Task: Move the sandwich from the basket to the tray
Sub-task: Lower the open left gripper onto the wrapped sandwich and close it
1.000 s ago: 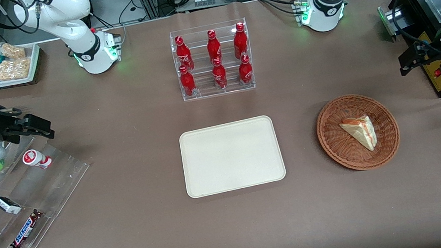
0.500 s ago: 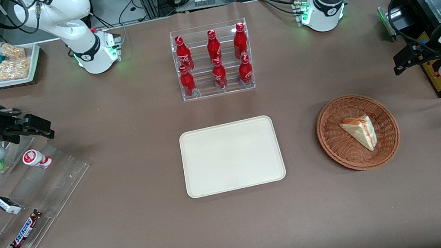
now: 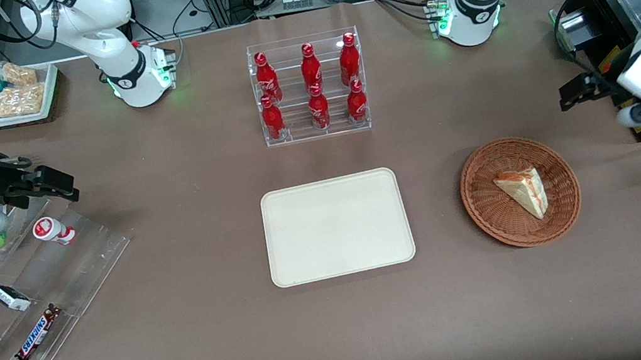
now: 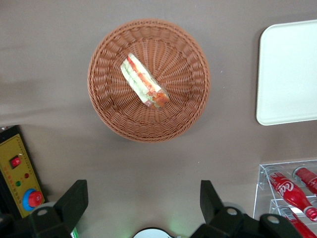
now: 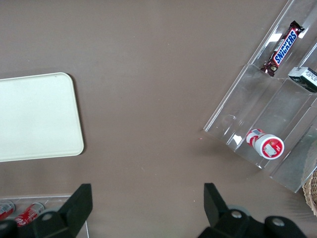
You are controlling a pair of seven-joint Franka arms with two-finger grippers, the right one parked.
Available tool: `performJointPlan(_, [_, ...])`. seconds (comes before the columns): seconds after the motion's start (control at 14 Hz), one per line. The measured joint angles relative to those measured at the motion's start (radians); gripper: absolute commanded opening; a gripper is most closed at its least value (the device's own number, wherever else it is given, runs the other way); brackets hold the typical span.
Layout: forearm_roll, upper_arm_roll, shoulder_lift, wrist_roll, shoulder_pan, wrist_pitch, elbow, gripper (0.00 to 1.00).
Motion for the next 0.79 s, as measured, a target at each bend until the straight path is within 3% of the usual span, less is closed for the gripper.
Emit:
performJointPlan(0.5, [0.0,0.005,0.029,-0.019,0.006,0.461,-0.374,1.0])
performJointPlan(0.79, [0.0,0.006,0.033,-0.25,0.008,0.697,-0.529,1.0])
